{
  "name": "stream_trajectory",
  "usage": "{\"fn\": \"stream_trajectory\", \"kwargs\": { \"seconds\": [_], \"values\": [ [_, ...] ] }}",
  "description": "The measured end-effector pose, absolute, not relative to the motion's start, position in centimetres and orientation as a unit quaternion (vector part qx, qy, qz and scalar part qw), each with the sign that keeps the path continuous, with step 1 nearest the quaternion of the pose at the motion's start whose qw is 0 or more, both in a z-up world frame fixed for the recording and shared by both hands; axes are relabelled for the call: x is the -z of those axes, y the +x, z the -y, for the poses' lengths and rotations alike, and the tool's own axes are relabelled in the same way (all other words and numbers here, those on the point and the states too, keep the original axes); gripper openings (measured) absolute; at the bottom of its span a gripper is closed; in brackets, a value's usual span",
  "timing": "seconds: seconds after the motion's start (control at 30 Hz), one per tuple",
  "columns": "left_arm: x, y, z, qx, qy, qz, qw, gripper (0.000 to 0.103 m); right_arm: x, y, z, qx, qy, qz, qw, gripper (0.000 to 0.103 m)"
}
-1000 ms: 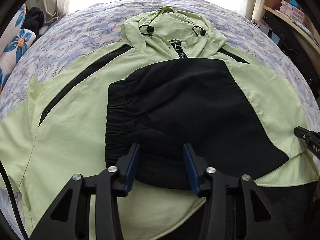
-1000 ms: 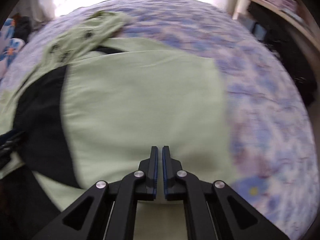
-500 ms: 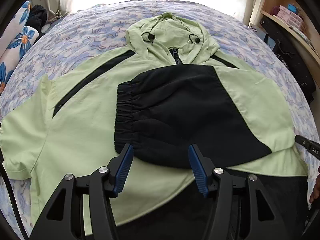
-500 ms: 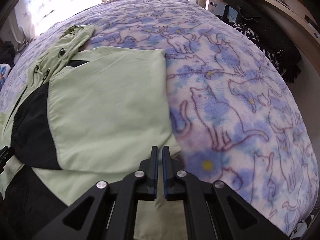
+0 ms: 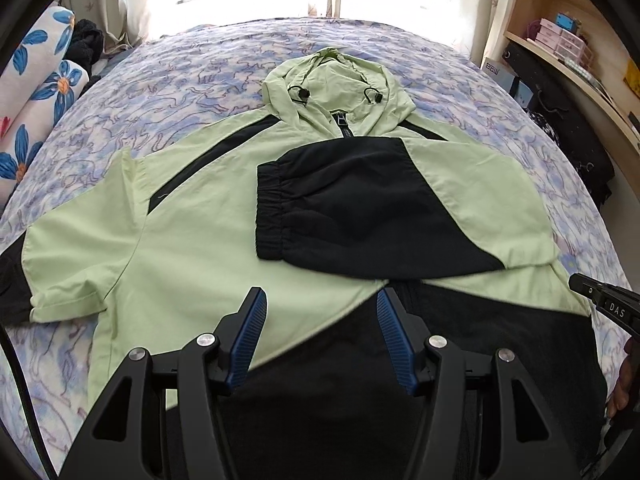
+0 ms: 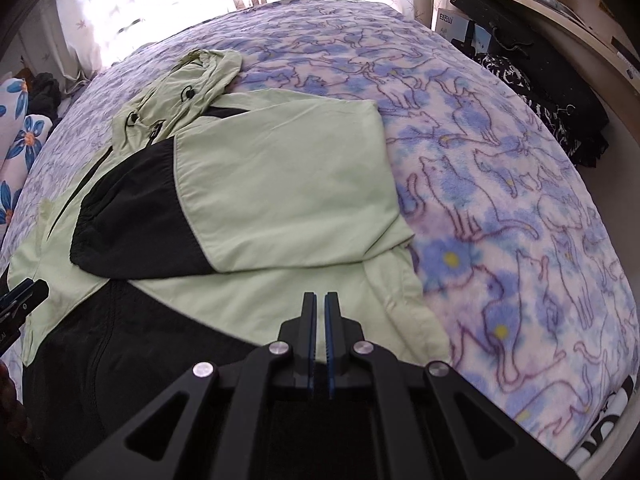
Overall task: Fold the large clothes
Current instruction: 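Grasp the other black sleeve cuff with the left gripper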
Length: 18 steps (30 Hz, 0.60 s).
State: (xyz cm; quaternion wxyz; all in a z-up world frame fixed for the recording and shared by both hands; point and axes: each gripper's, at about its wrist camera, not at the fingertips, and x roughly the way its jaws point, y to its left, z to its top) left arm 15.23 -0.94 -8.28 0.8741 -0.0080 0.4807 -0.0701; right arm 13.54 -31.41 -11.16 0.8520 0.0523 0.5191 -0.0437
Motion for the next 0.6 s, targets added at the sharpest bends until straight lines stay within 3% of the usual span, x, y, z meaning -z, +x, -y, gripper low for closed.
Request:
{"fn": "stream_trajectory", "kwargs": {
  "seconds": [0.5,0.6],
  "values": [
    [6.2,8.5,-3.3,0.056,-0.008,-0.476,0.878,0.057,9.8,8.6,24.3,-0.018,0.044,-0.513,0.857,0.002],
    [5.7,7.2,-5.6,0.045,-0.015,-0.473,0.88,0.063,9.0,7.9,21.2,-0.044,0.034,-0.504,0.862,0.002]
  ]
}}
